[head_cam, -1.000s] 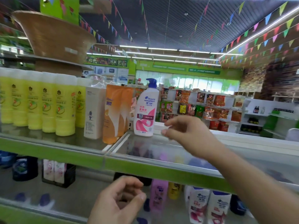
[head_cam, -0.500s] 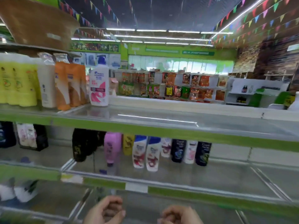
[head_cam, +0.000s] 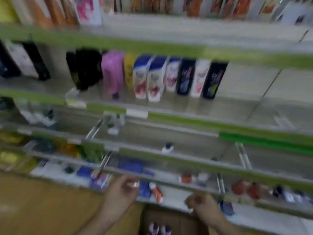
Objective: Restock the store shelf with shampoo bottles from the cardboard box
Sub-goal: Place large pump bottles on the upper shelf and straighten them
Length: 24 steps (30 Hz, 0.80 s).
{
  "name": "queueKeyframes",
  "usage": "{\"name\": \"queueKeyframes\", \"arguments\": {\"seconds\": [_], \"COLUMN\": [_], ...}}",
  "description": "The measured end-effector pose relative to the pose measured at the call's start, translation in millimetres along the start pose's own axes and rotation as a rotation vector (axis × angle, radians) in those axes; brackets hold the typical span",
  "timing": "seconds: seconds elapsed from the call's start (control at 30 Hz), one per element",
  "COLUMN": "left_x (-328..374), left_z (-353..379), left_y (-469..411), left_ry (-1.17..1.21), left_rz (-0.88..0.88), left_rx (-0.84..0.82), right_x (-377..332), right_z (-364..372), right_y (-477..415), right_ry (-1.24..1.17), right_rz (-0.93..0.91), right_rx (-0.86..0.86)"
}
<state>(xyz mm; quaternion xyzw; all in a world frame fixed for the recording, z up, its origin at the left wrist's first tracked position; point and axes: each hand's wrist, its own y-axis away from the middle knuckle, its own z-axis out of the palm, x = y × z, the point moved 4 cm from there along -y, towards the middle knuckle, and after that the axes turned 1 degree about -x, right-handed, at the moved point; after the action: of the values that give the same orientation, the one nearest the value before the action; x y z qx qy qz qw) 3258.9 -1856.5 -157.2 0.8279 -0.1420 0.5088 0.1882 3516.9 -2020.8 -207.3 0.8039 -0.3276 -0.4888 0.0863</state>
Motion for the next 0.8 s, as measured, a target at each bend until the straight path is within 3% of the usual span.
{"name": "queueKeyframes", "arguments": {"seconds": [0.07, 0.23, 0.4, 0.57, 0.67, 0.8], "left_x": [-6, -91, -187, -294, -355, -419], "left_z": [12, 56, 110, 168, 206, 250], "left_y": [2, -1, -8, -2, 3, 13], "left_ry": [-0.026, -0.129, -0.181, -0.183, -0.227, -0.278], "left_rz": [0.008, -0.181, -0.333, -0.408, -0.482, -0.509], "left_rx": [-0.016, -0.185, -0.238, -0.209, -0.253, -0.361], "right_x": [26, 148, 180, 282, 337, 407], "right_z": [12, 55, 95, 162, 208, 261], "right_y": [-29, -75, -71, -105, -134, -173], "right_ry": [-0.007, 0.209, 0.250, 0.360, 0.264, 0.352], "right_rz": [-0.021, 0.252, 0.471, 0.579, 0.658, 0.674], "right_rx": [0.063, 0.038, -0.022, -0.167, -0.196, -0.244]}}
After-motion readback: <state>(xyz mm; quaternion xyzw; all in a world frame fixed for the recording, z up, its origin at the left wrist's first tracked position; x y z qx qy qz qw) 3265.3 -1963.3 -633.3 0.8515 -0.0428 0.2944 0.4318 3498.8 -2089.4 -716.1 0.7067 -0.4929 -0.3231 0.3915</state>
